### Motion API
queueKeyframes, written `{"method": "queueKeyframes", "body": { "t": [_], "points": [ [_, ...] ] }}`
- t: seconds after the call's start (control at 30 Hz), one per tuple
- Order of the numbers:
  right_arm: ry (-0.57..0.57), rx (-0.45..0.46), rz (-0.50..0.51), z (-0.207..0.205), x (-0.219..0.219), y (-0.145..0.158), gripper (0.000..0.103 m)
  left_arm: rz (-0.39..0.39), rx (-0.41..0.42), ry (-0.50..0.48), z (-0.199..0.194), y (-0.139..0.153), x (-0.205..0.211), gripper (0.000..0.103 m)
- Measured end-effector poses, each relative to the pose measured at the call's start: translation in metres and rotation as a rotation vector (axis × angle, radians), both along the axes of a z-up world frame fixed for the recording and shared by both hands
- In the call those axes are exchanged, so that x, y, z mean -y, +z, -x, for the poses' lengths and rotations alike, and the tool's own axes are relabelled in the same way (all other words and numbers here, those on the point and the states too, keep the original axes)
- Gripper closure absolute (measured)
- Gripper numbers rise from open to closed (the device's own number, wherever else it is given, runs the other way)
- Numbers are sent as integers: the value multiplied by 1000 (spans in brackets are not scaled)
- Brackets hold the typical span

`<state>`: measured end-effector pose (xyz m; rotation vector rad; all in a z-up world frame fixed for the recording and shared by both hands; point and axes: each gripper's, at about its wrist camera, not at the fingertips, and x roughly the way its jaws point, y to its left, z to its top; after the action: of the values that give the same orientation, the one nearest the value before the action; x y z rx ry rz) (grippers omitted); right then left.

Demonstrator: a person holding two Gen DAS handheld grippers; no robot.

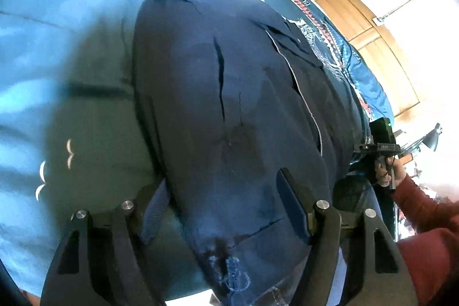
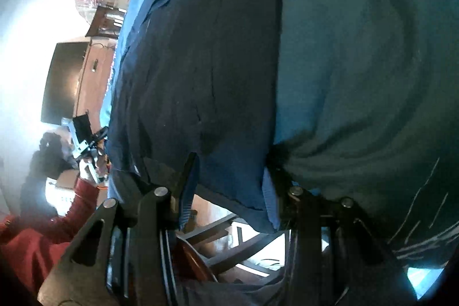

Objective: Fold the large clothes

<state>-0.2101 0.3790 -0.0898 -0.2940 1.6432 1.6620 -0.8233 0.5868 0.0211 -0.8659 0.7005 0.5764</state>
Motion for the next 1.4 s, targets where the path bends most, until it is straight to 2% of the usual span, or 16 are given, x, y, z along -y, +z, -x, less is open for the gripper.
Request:
{"method": "queueKeyframes", "body": {
  "t": [0.07, 0.33, 0.37, 0.4, 0.43, 0.5, 0.53, 0.7, 0.8, 1.07, 1.2, 1.27, 1.3, 1.33, 1.4],
  "points": [
    [-9, -15, -6, -1, 3, 0, 61, 4, 4, -3, 3, -1, 0, 31],
    [2, -25, -17, 6, -3, -2, 61, 48, 34, 9, 2, -4, 4, 56],
    [8, -25, -22, 7, -3, 0, 62, 53, 43, 8, 1, -4, 5, 67],
    [10, -26, -30, 5, -2, 2, 73, 62, 56, 0, -1, -4, 6, 86],
    [11, -26, -37, 5, 0, 4, 82, 55, 57, -1, -2, -2, 7, 87],
    [9, -2, -30, 3, 3, 5, 83, 46, 57, -9, -3, -2, 10, 87],
    [9, 26, -16, 3, 3, 2, 81, 52, 58, -4, -2, -4, 9, 87],
    [31, 23, 1, 11, 1, -1, 67, 109, 97, 8, 0, -13, 5, 86],
    [49, 50, -7, 15, -1, 4, 67, 107, 94, 4, -2, -12, 8, 84],
    [57, 27, -18, 16, -2, 2, 67, 138, 157, -44, -2, -13, 15, 85],
    [44, -17, -14, 15, -4, -3, 61, 152, 149, -35, -1, -17, 15, 85],
    [49, -9, -28, 17, -2, 4, 63, 143, 135, -37, -4, -15, 15, 85],
    [53, 1, -43, 17, -1, 8, 72, 128, 118, -36, -5, -13, 16, 85],
    [53, 12, -56, 17, 0, 12, 80, 103, 85, -21, -10, -10, 18, 85],
    [41, 38, -61, 18, 2, 14, 84, 71, -2, 13, -18, -7, 19, 85]
  ]
}}
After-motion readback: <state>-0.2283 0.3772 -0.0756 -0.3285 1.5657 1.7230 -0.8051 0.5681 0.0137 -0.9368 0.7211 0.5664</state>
